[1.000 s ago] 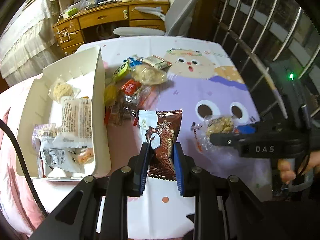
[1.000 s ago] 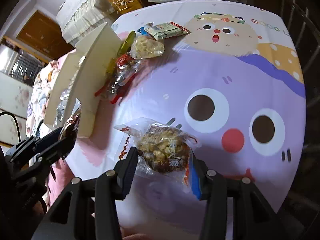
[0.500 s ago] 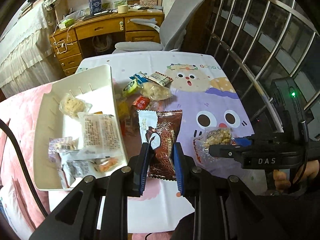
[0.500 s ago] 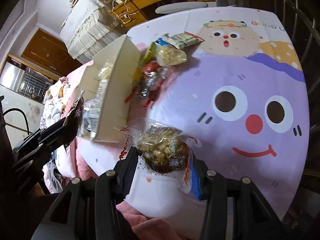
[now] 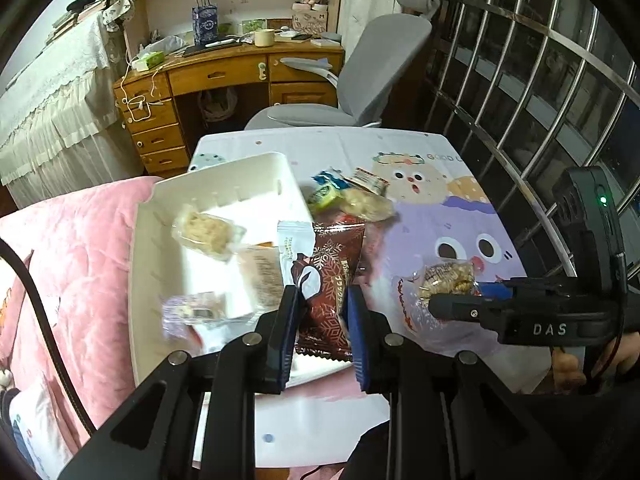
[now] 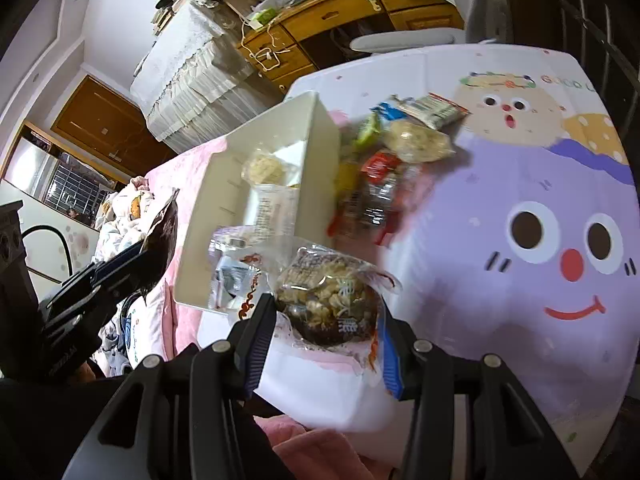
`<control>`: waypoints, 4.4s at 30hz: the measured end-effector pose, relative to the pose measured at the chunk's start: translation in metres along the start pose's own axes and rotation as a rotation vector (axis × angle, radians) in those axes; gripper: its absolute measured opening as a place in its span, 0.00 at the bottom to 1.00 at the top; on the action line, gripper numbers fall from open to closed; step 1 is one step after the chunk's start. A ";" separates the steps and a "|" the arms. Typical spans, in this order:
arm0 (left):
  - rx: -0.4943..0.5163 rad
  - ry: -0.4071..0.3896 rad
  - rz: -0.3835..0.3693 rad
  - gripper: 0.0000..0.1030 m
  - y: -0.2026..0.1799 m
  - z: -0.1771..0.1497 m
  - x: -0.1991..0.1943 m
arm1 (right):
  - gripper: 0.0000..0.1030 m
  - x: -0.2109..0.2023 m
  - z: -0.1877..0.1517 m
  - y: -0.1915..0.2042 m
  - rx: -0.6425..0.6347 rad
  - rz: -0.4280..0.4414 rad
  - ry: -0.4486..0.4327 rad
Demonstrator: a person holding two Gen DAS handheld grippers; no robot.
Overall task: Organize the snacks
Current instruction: 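Carry the chocolate wrapper and nut packet over the white tray, then open both tools to drop the snacks into the white tray, then withdraw both tools from the tray toward the remaining snack pile, then grasp the blue wrapper with the left tool while the right tool grasps the clear printed bag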
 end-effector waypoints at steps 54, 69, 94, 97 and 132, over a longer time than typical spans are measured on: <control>0.039 0.205 -0.102 0.79 0.088 0.009 0.029 | 0.54 0.043 -0.046 0.040 0.356 -0.148 -0.065; -0.002 0.275 -0.063 0.79 0.033 0.101 0.059 | 0.54 0.014 -0.004 -0.028 0.449 -0.095 -0.091; -0.135 0.415 0.014 0.79 -0.023 0.222 0.209 | 0.55 0.045 0.138 -0.145 0.438 0.039 -0.129; -0.160 0.441 0.024 0.79 -0.024 0.231 0.233 | 0.55 0.059 0.149 -0.154 0.436 0.062 -0.127; -0.327 0.673 0.065 0.51 -0.009 0.208 0.374 | 0.27 0.133 0.194 -0.171 0.424 0.238 -0.097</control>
Point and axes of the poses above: each gripper's, at about its wrist camera, not at the fingertips, and x roughly the way its jaws point, y to its left, z to its top, the point moved 6 cm from there along x, roughly the way its jaws point, and after that the axes turned 6 degrees about y, right-handed, at the moved point
